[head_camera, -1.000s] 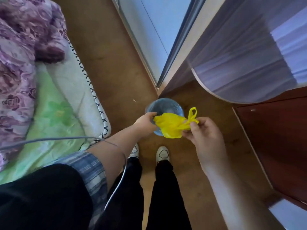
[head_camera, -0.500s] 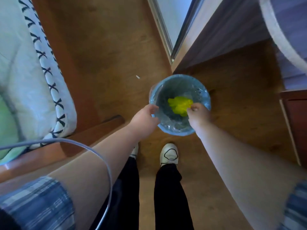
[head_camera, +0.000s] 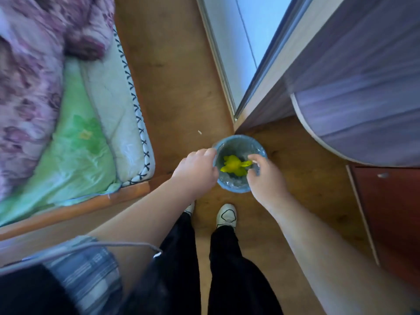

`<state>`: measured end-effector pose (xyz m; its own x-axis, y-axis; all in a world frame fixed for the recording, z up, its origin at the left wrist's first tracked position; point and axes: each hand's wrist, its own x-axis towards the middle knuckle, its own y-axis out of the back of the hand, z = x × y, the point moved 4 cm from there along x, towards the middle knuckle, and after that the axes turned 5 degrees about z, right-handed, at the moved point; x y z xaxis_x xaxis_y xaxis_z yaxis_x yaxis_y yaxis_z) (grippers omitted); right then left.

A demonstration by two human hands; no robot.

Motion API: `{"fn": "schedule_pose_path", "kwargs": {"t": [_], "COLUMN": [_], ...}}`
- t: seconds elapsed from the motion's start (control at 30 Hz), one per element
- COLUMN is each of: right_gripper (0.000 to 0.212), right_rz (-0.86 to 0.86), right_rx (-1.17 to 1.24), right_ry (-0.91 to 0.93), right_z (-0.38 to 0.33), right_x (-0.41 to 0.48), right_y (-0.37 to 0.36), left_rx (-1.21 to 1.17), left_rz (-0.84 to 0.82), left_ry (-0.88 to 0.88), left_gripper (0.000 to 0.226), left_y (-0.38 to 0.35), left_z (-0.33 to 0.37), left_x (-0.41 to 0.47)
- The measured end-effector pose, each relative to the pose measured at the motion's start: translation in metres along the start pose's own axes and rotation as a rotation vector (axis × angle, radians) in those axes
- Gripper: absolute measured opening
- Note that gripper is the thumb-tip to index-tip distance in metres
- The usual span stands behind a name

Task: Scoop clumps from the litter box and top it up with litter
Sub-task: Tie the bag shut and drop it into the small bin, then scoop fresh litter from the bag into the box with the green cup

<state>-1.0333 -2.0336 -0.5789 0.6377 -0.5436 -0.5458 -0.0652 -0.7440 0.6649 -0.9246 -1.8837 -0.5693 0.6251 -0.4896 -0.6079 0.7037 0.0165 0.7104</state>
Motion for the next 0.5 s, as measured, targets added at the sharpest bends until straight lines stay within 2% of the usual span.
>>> {"fn": "schedule_pose_path", "kwargs": {"t": [0.27, 0.37, 0.5], "right_gripper": [0.052, 0.052, 0.053], "right_rz": [0.093, 0.143, 0.103], "right_rx": [-0.177, -0.226, -0.244], "right_ry": [0.576, 0.777, 1.007], "right_z": [-0.186, -0.244, -0.315], "right_x": [-0.161, -0.215, -0.278], "right_y": [0.159, 0.189, 0.197], "left_rx": [-0.085, -0.086, -0.086], "left_rz": [0.418, 0.575, 0.771], "left_ry": [-0.014, 0.009, 0.115], "left_gripper": [0.055, 0.056, 0.057], "left_y": [0.18, 0.226, 0.273], "left_z": [0.048, 0.045, 0.022], "left_x": [-0.184, -0.251, -0.344]}}
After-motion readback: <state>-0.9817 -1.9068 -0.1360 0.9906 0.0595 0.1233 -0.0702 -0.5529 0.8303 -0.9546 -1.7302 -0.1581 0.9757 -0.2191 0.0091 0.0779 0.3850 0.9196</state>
